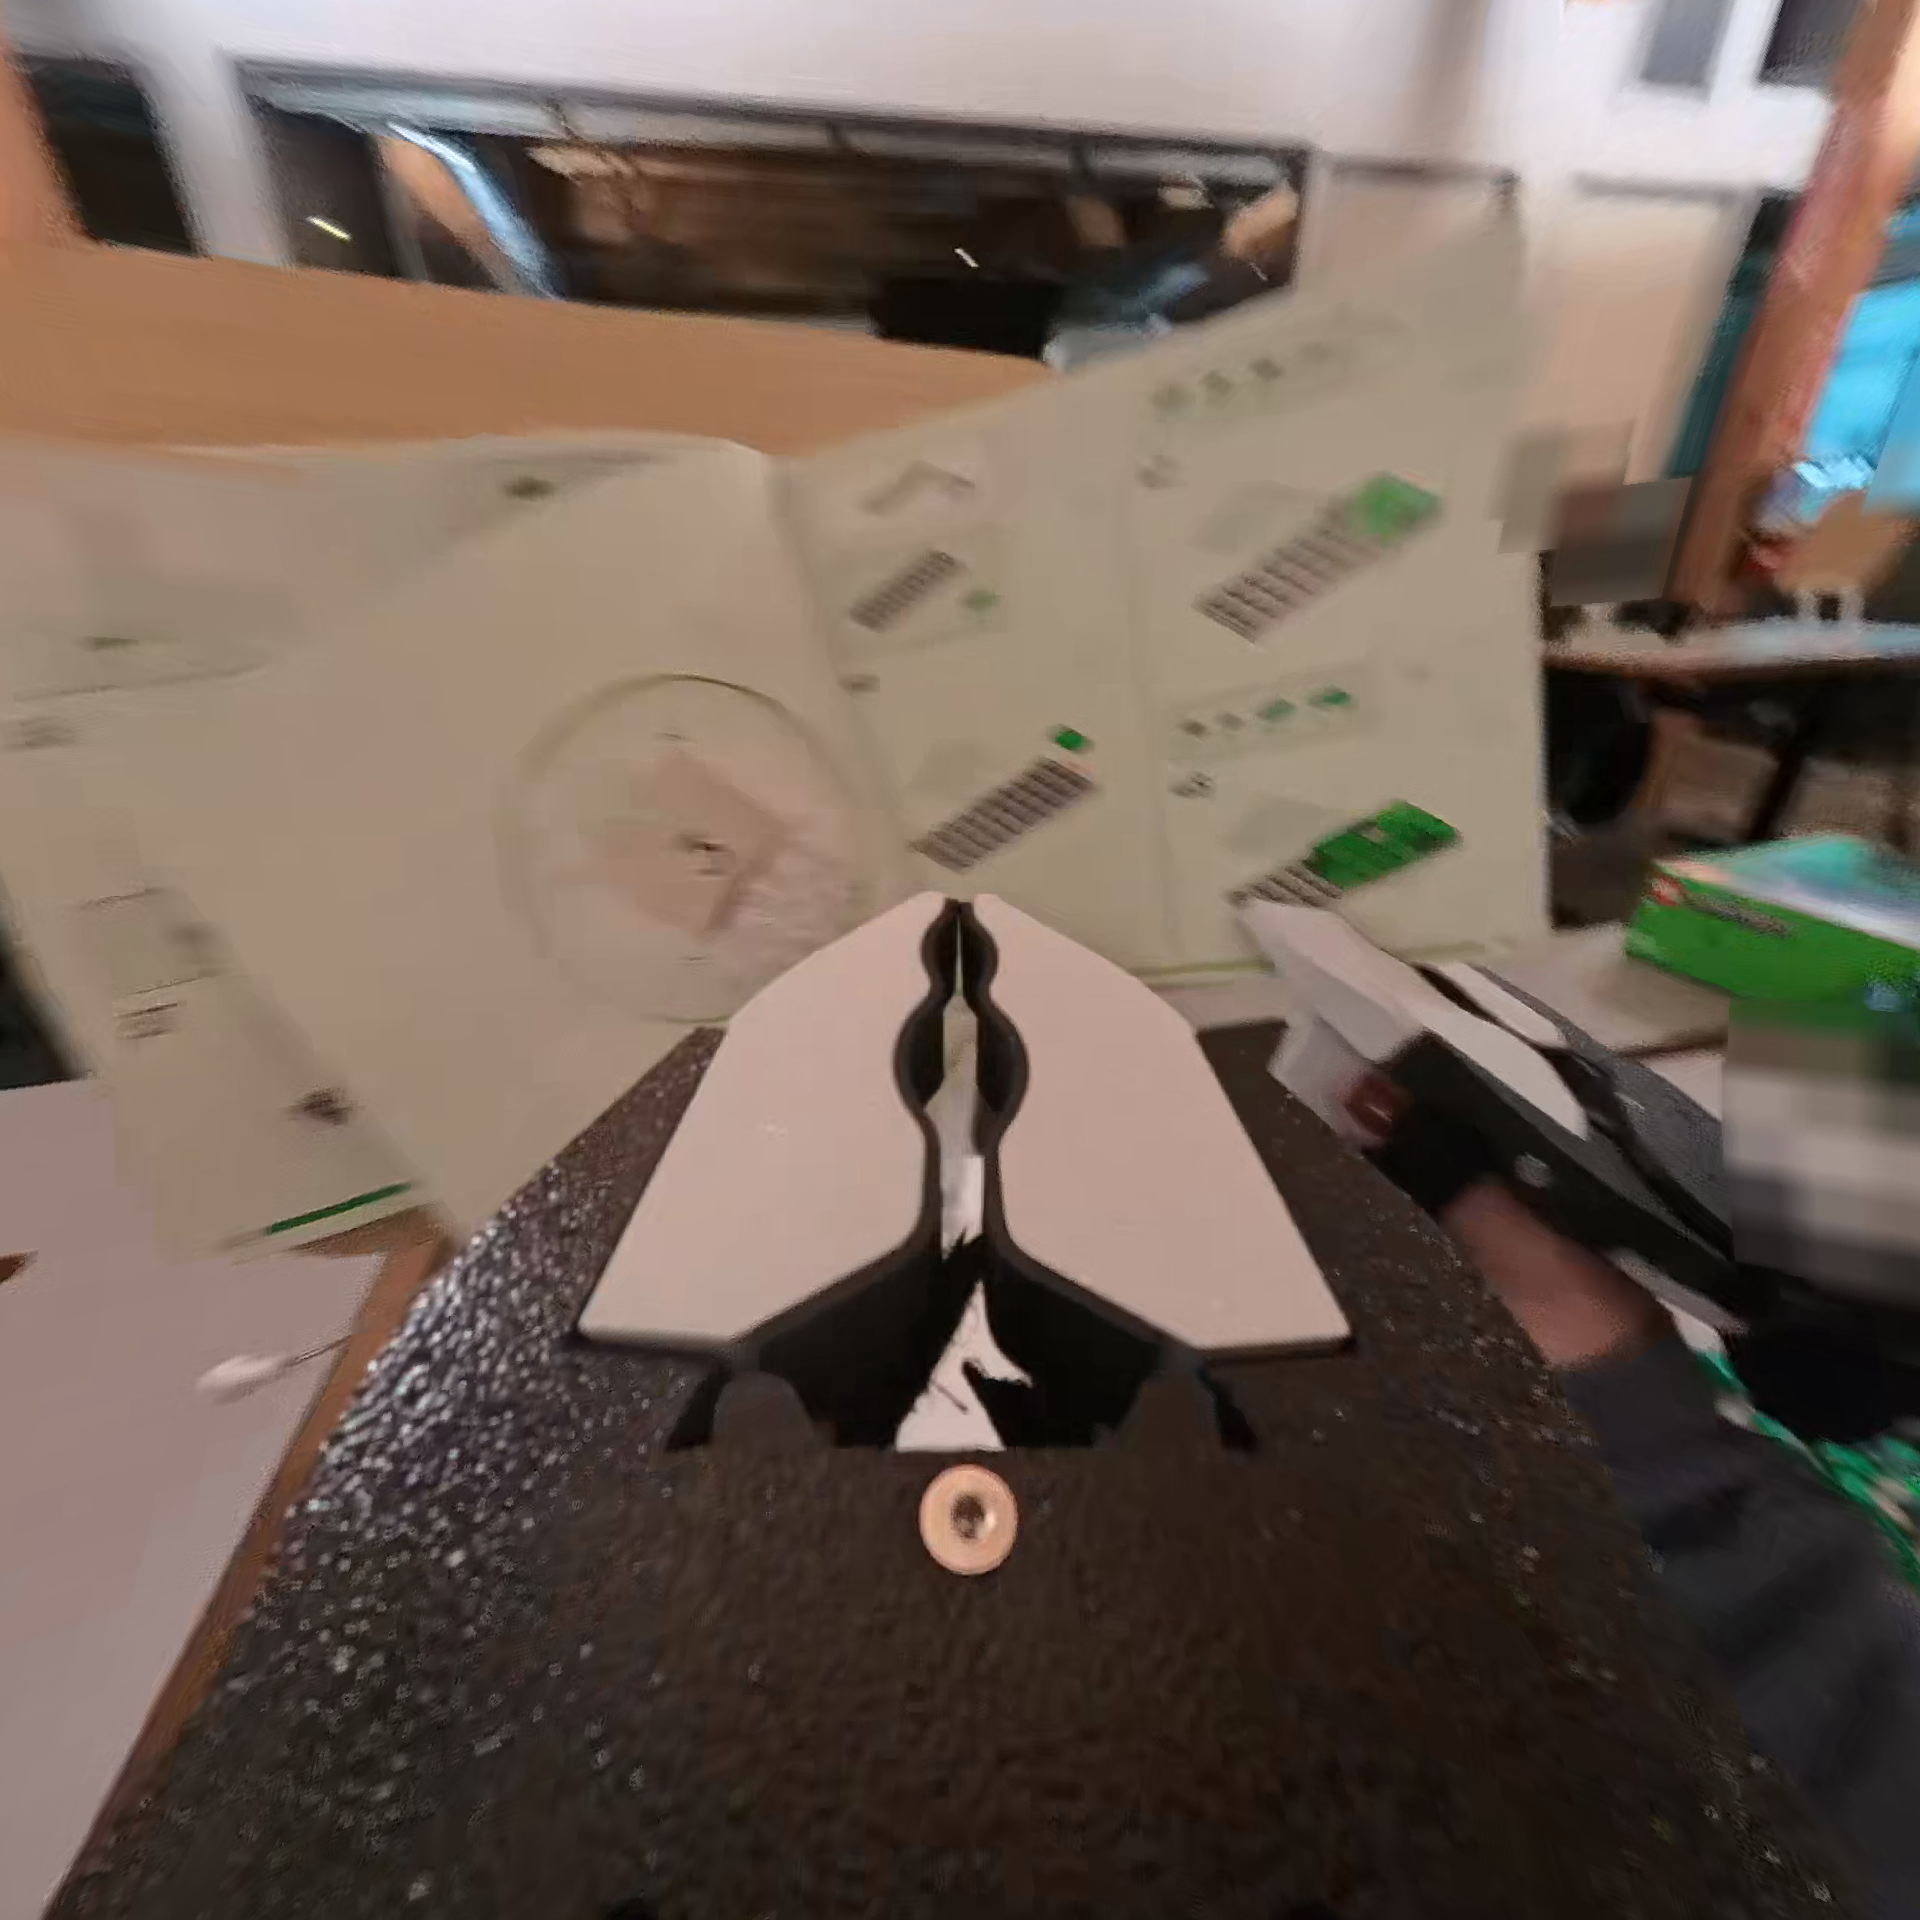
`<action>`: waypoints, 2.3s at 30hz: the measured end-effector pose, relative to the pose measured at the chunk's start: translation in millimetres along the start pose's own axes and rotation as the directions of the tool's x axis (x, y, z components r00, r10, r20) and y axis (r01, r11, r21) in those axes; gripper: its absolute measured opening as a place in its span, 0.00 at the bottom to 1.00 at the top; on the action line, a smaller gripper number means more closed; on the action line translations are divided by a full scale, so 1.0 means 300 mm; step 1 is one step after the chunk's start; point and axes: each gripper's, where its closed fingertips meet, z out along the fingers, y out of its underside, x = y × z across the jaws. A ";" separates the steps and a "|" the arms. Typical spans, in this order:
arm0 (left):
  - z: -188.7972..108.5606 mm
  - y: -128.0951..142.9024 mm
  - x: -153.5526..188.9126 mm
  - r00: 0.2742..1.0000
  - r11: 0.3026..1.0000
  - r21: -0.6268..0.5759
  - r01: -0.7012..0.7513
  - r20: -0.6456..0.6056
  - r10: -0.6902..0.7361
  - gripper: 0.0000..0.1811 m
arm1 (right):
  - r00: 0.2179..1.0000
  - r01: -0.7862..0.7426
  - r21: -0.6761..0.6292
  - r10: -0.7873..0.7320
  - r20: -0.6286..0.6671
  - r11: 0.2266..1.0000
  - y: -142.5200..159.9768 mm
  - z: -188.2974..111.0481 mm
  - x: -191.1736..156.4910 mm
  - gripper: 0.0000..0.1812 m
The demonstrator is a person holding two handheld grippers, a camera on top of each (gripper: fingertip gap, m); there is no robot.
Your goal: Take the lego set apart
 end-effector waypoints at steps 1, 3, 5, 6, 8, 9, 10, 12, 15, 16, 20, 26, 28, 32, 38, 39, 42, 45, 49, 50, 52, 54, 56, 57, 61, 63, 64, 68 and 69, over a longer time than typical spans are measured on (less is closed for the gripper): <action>0.023 0.021 0.050 0.998 0.999 -0.039 -0.012 -0.063 0.009 0.02 | 0.999 0.005 -0.015 -0.005 -0.036 1.000 0.005 0.000 0.018 0.08; 0.062 0.081 0.128 0.987 0.990 -0.138 -0.017 -0.160 -0.005 0.01 | 0.992 -0.007 -0.057 -0.001 -0.127 0.998 0.023 -0.004 0.069 0.07; 0.100 0.157 0.174 0.979 0.968 -0.251 -0.016 -0.203 -0.036 0.00 | 0.986 -0.047 -0.073 0.034 -0.165 0.996 0.032 -0.004 0.100 0.07; 0.118 0.196 0.185 0.979 0.953 -0.300 -0.031 -0.202 -0.032 0.00 | 0.986 -0.069 -0.063 0.058 -0.154 0.996 0.026 -0.002 0.102 0.07; 0.158 0.263 0.184 0.983 0.928 -0.361 -0.094 -0.182 0.029 0.00 | 0.990 -0.093 -0.022 0.090 -0.107 0.995 -0.004 0.002 0.087 0.09; 0.178 0.288 0.175 0.985 0.918 -0.377 -0.123 -0.163 0.065 0.00 | 0.995 -0.090 0.009 0.090 -0.051 0.996 -0.030 0.004 0.062 0.09; 0.196 0.299 0.164 0.986 0.917 -0.375 -0.136 -0.139 0.089 0.00 | 0.997 -0.079 0.038 0.078 0.026 0.996 -0.056 0.006 0.025 0.09; 0.221 0.274 0.163 0.990 0.949 -0.301 -0.090 -0.129 0.053 0.00 | 0.972 -0.047 0.047 0.035 0.234 0.998 -0.089 0.004 -0.080 0.09; 0.224 0.223 0.133 0.986 0.976 -0.193 0.101 -0.112 -0.124 0.00 | 0.823 -0.081 -0.052 0.096 0.560 0.995 -0.104 -0.036 -0.234 0.14; 0.220 0.216 0.118 0.979 0.974 -0.165 0.153 -0.108 -0.172 0.00 | 0.813 -0.098 -0.064 0.117 0.570 0.993 -0.115 -0.041 -0.232 0.16; 0.214 0.217 0.081 0.949 0.956 -0.117 0.270 -0.137 -0.285 0.00 | 0.930 -0.244 0.024 0.227 0.289 0.969 -0.166 -0.029 -0.010 0.11; 0.233 0.213 0.097 0.924 0.942 -0.112 0.317 -0.190 -0.333 0.00 | 0.905 -0.412 -0.201 0.372 -0.207 0.889 0.046 0.017 0.261 0.16; 0.236 0.213 0.113 0.920 0.942 -0.111 0.318 -0.204 -0.335 0.00 | 0.925 -0.358 -0.296 0.292 -0.243 0.886 0.104 0.046 0.265 0.18; 0.235 0.214 0.122 0.914 0.938 -0.109 0.328 -0.212 -0.345 0.00 | 0.931 -0.349 -0.307 0.290 -0.223 0.886 0.133 0.103 0.260 0.15; 0.224 0.185 0.137 0.915 0.947 -0.088 0.309 -0.245 -0.321 0.00 | 0.952 -0.268 -0.326 0.198 -0.233 0.906 0.146 0.148 0.268 0.10; 0.220 0.173 0.145 0.918 0.952 -0.079 0.295 -0.254 -0.306 0.00 | 0.952 -0.262 -0.322 0.189 -0.242 0.910 0.144 0.149 0.270 0.09; 0.218 0.141 0.176 0.932 0.969 -0.063 0.238 -0.265 -0.246 0.00 | 0.946 -0.271 -0.310 0.191 -0.263 0.911 0.143 0.149 0.274 0.08; 0.235 0.137 0.201 0.954 0.986 -0.084 0.145 -0.251 -0.162 0.00 | 0.935 -0.284 -0.290 0.197 -0.293 0.914 0.148 0.139 0.279 0.07; 0.280 0.123 0.232 0.954 0.990 -0.093 0.104 -0.274 -0.126 0.00 | 0.910 -0.326 -0.251 0.231 -0.345 0.911 0.154 0.114 0.296 0.05; 0.293 0.120 0.237 0.951 0.989 -0.098 0.107 -0.280 -0.130 0.00 | 0.899 -0.343 -0.229 0.248 -0.360 0.911 0.151 0.107 0.304 0.05; 0.325 0.114 0.245 0.951 0.990 -0.104 0.099 -0.283 -0.125 0.00 | 0.876 -0.387 -0.179 0.300 -0.378 0.905 0.141 0.093 0.321 0.04; 0.363 0.120 0.246 0.956 0.990 -0.118 0.072 -0.275 -0.103 0.00 | 0.845 -0.456 -0.135 0.381 -0.375 0.880 0.142 0.081 0.328 0.03; 0.403 0.131 0.254 0.956 0.989 -0.138 0.054 -0.277 -0.091 0.00 | 0.810 -0.509 -0.087 0.443 -0.383 0.856 0.142 0.063 0.345 0.00; 0.423 0.138 0.258 0.957 0.987 -0.152 0.044 -0.278 -0.086 0.00 | 0.797 -0.527 -0.073 0.463 -0.388 0.847 0.145 0.054 0.354 0.00; 0.491 0.146 0.254 0.969 0.985 -0.171 -0.005 -0.243 -0.037 0.00 | 0.768 -0.576 -0.063 0.513 -0.383 0.815 0.162 0.038 0.366 0.00; 0.519 0.145 0.238 0.978 0.983 -0.179 -0.048 -0.208 0.009 0.00 | 0.770 -0.584 -0.079 0.521 -0.369 0.808 0.169 0.039 0.360 0.03; 0.532 0.143 0.231 0.980 0.981 -0.183 -0.064 -0.195 0.027 0.00 | 0.775 -0.585 -0.086 0.525 -0.352 0.807 0.169 0.041 0.353 0.06; 0.565 0.111 0.211 0.984 0.981 -0.179 -0.070 -0.174 0.039 0.00 | 0.792 -0.582 -0.126 0.526 -0.308 0.803 0.170 0.059 0.326 0.12; 0.568 0.101 0.209 0.984 0.982 -0.175 -0.069 -0.173 0.039 0.00 | 0.798 -0.579 -0.139 0.523 -0.300 0.803 0.172 0.066 0.318 0.14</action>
